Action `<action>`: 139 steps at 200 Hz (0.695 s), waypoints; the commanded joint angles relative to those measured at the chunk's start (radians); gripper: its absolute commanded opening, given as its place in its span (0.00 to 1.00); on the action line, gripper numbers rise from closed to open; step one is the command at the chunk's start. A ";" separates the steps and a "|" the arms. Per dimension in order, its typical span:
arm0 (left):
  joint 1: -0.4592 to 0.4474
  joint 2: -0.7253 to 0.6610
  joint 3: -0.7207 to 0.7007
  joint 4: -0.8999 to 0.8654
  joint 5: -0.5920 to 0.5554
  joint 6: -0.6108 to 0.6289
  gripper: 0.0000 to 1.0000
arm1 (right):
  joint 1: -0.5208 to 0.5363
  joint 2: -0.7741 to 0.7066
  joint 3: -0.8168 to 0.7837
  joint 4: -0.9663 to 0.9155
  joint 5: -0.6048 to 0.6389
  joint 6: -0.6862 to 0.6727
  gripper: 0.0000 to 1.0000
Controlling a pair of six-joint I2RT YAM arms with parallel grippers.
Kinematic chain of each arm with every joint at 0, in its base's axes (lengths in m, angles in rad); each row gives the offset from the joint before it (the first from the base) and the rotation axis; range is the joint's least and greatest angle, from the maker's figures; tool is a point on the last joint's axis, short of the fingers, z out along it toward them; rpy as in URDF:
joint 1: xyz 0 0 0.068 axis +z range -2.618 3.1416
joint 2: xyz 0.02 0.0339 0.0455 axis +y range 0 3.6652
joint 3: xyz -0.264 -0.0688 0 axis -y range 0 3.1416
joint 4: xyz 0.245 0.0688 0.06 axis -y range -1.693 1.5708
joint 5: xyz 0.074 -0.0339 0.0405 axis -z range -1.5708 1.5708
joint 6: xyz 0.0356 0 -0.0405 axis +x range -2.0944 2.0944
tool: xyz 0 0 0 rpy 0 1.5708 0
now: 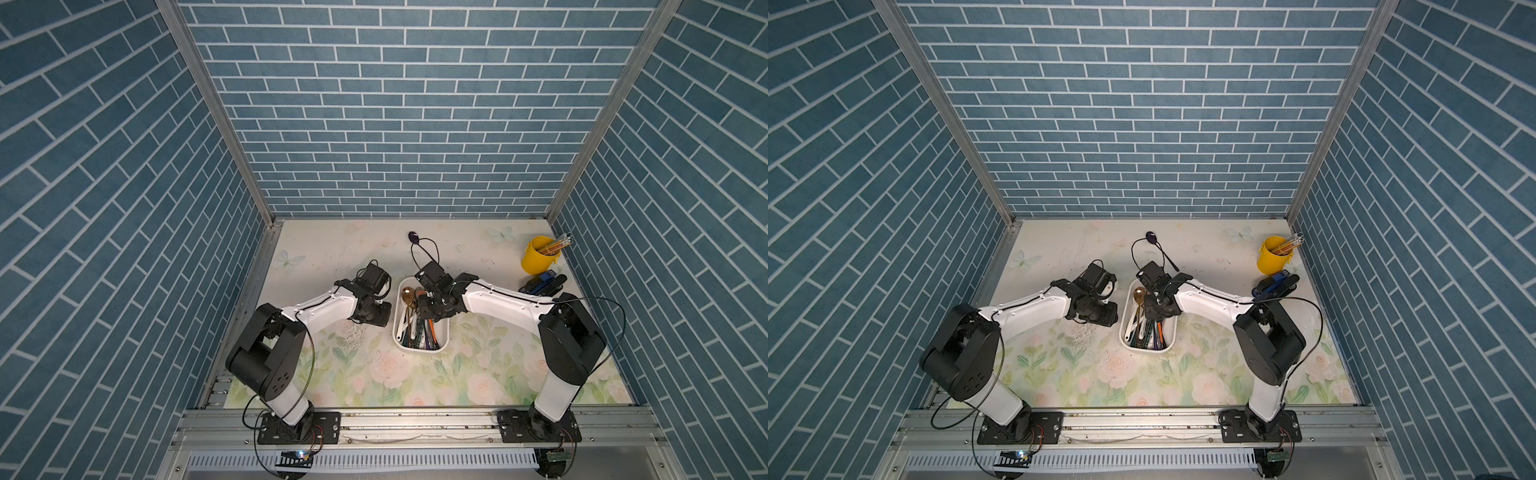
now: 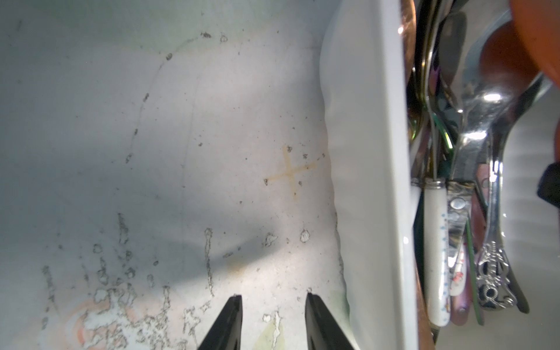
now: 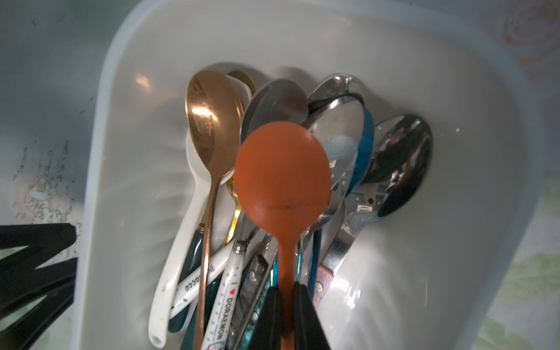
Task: Put the spoon into the storage box
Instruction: Place the spoon in the storage box.
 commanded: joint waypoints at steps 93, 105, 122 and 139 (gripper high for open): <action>0.003 -0.020 0.158 -0.098 -0.122 0.028 0.41 | -0.012 -0.020 0.199 -0.168 0.107 -0.205 0.34; 0.009 -0.017 0.173 -0.102 -0.130 0.030 0.41 | -0.039 -0.016 0.233 -0.159 0.105 -0.253 0.34; 0.020 -0.013 0.182 -0.104 -0.130 0.028 0.41 | -0.105 0.017 0.298 -0.150 0.051 -0.315 0.35; 0.028 -0.013 0.179 -0.111 -0.130 0.026 0.42 | -0.157 0.066 0.381 -0.154 0.001 -0.375 0.36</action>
